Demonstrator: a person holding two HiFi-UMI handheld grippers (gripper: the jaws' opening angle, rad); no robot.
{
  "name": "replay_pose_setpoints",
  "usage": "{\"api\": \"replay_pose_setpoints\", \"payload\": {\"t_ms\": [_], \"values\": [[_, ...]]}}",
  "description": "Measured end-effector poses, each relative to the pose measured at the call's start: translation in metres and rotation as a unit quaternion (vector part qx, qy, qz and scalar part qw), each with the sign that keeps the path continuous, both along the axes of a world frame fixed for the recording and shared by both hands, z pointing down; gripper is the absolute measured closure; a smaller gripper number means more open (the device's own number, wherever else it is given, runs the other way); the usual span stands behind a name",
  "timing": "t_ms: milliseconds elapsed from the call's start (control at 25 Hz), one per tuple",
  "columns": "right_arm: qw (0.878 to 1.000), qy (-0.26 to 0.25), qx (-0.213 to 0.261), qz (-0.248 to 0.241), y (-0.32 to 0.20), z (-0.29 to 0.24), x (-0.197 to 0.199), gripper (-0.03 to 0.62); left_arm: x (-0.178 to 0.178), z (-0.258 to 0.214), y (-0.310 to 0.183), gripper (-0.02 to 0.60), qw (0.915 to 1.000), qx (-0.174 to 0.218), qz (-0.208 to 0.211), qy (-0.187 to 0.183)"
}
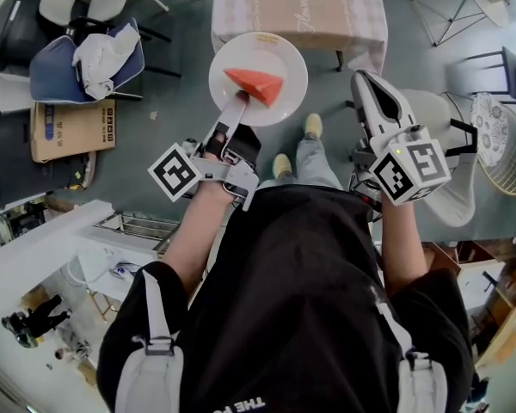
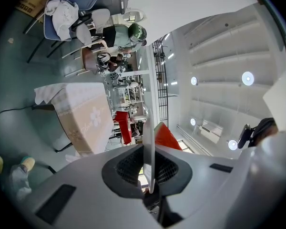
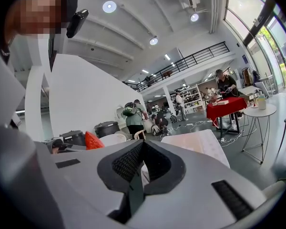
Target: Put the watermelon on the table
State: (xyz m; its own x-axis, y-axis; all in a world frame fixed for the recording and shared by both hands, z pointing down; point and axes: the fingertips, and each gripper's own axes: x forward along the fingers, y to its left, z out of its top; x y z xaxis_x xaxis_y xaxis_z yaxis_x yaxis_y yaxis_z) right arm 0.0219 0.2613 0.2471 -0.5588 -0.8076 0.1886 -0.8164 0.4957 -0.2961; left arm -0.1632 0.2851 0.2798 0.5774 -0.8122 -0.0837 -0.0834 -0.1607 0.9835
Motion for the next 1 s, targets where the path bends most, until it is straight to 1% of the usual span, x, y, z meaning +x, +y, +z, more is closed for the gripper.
{"api": "replay_pose_setpoints", "payload": {"t_ms": [80,440,680,800,880,1000], "values": [[1.0,-0.005,0.004,-0.005,-0.006,0.0,0.002,0.58,0.003,-0.001,-0.005,0.555,1.0,0.0,0.0,-0.002],[1.0,-0.004,-0.01,-0.001,-0.037,0.003,0.021,0.579,0.024,0.001,-0.035,0.555,1.0,-0.006,-0.001,-0.003],[1.0,-0.012,-0.016,-0.014,-0.104,0.012,0.042,0.58,0.046,0.009,-0.095,0.555,0.9998,-0.016,-0.013,-0.007],[1.0,-0.015,-0.008,-0.018,-0.103,0.013,0.042,0.579,0.047,0.007,-0.096,0.555,0.9998,-0.015,-0.008,-0.005],[1.0,-0.014,-0.013,-0.013,-0.102,0.011,0.042,0.58,0.047,0.005,-0.096,0.555,0.9999,-0.013,-0.006,-0.006],[1.0,-0.016,-0.015,-0.01,-0.116,0.009,0.047,0.58,0.052,0.006,-0.11,0.555,0.9998,-0.015,-0.004,-0.011]]}}
